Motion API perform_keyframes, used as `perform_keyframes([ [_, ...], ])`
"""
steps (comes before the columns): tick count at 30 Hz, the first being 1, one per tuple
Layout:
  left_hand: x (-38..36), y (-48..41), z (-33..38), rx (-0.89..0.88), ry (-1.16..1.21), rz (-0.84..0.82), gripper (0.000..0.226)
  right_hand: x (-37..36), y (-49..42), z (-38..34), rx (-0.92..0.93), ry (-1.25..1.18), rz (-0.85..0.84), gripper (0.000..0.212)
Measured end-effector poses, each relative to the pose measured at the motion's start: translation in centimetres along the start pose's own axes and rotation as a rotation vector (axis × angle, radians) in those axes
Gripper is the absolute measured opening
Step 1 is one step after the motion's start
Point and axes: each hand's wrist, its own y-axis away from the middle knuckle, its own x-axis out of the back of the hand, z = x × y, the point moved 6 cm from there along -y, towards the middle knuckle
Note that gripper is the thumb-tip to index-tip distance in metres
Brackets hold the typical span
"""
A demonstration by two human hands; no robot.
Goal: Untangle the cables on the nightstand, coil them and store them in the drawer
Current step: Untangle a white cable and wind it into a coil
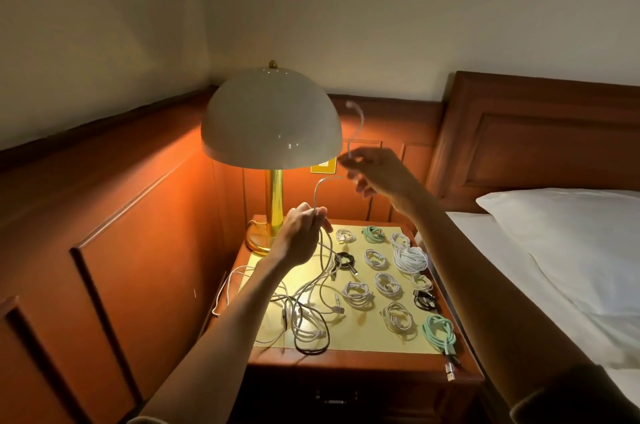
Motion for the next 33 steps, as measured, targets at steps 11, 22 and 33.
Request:
perform_keyframes([
  [11, 0.6, 0.0, 3.7, -0.164, -0.495, -0.073, 0.044, -4.3, 0.6, 3.9, -0.047, 0.327, -0.048, 0.043],
  [22, -0.8, 2.2, -2.3, -0.068, -0.032, -0.007, 0.038, -0.5, 0.7, 0.1, -0.018, -0.378, 0.31, 0.023],
  [33, -2.3, 4.2, -6.3, 0.292, 0.009, -0.068, 0.038, 2.2, -0.6, -2.9, 0.057, -0.589, 0.241, 0.027],
])
